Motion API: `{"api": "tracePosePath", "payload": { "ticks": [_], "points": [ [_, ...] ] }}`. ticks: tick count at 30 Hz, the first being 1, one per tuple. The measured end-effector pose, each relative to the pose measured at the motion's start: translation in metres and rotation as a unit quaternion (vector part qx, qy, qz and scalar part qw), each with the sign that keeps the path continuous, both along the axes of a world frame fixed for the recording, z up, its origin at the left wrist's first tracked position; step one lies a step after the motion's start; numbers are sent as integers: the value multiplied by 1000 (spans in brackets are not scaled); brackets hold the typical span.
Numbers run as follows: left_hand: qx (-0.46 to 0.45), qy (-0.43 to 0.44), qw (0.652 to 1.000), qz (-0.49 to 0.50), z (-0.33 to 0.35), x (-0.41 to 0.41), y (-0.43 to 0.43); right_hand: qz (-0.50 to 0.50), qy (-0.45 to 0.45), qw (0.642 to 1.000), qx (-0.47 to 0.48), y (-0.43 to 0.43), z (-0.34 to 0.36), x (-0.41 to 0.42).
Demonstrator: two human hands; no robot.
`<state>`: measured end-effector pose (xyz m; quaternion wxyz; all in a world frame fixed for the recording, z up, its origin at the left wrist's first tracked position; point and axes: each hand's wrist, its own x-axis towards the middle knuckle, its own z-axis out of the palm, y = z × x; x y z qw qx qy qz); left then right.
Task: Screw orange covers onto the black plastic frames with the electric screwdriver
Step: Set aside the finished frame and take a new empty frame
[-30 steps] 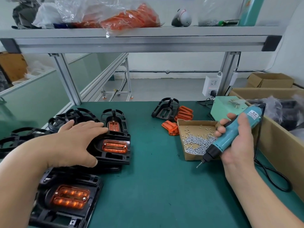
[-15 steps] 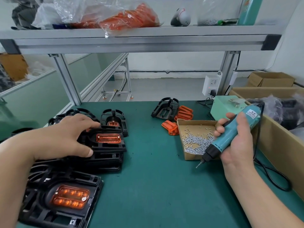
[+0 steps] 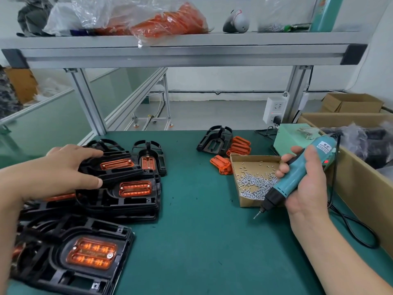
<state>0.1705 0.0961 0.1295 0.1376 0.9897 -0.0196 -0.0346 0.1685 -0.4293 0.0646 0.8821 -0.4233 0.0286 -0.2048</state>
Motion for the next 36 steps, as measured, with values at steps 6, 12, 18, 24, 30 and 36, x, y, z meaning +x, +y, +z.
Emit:
{"api": "tracePosePath", "payload": {
  "ticks": [6, 12, 18, 24, 30, 36],
  "points": [
    [-3, -64, 996, 63, -7, -13, 9, 2, 2, 1000, 1, 1, 2, -1],
    [22, -117, 990, 76, -12, -22, 8, 6, 2, 1000, 1, 1, 2, -2],
    [29, -149, 986, 69, -10, -23, 15, 7, 0, 1000, 8, 1, 3, -2],
    [38, -130, 990, 50, 2, -33, -14, 6, -2, 1000, 10, -1, 2, -1],
    [96, -61, 992, 50, 26, -43, -75, 10, 0, 1000, 11, -1, 1, -1],
    [104, -37, 994, 7, 48, -35, -127, 11, -2, 1000, 11, 0, 3, -3]
  ]
}}
